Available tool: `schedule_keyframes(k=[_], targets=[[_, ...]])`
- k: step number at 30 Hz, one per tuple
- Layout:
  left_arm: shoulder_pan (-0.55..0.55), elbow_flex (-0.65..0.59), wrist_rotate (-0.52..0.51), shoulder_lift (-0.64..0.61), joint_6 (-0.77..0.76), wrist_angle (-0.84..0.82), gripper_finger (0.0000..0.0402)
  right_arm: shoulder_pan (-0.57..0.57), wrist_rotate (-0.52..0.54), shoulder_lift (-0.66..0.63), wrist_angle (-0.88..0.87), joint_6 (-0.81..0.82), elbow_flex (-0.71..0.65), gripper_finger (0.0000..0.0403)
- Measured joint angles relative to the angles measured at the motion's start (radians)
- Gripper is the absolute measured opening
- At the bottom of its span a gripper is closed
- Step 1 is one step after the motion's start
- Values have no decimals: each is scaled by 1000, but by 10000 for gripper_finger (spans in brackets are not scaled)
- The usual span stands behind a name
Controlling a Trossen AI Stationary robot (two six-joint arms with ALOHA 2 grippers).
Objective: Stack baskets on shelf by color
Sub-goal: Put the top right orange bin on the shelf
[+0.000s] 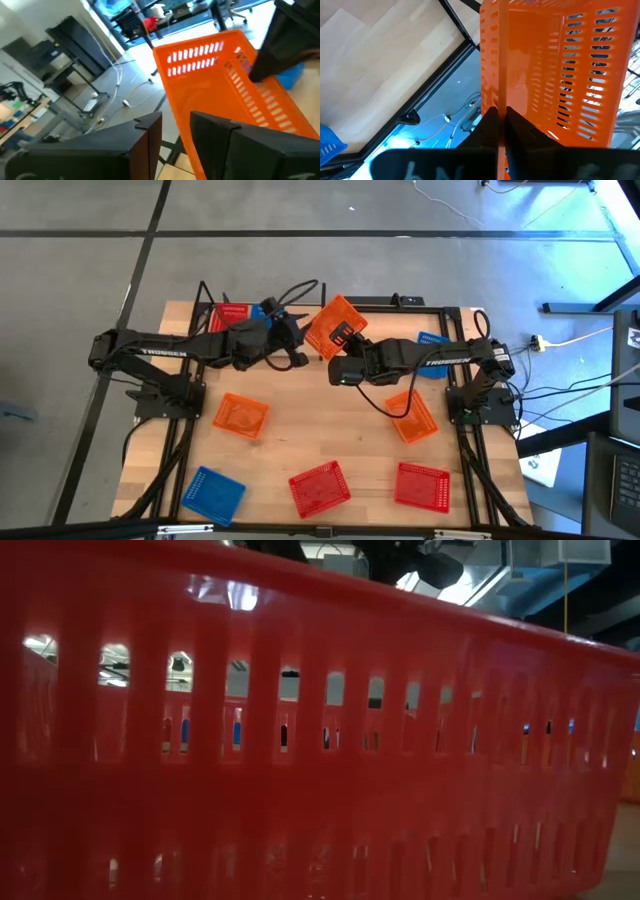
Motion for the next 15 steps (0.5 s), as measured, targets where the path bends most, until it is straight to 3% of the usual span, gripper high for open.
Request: schedule_keyframes(k=[15], targets=[[48, -1, 47, 42, -196, -8, 95, 0, -8, -1, 0, 0, 0, 4]])
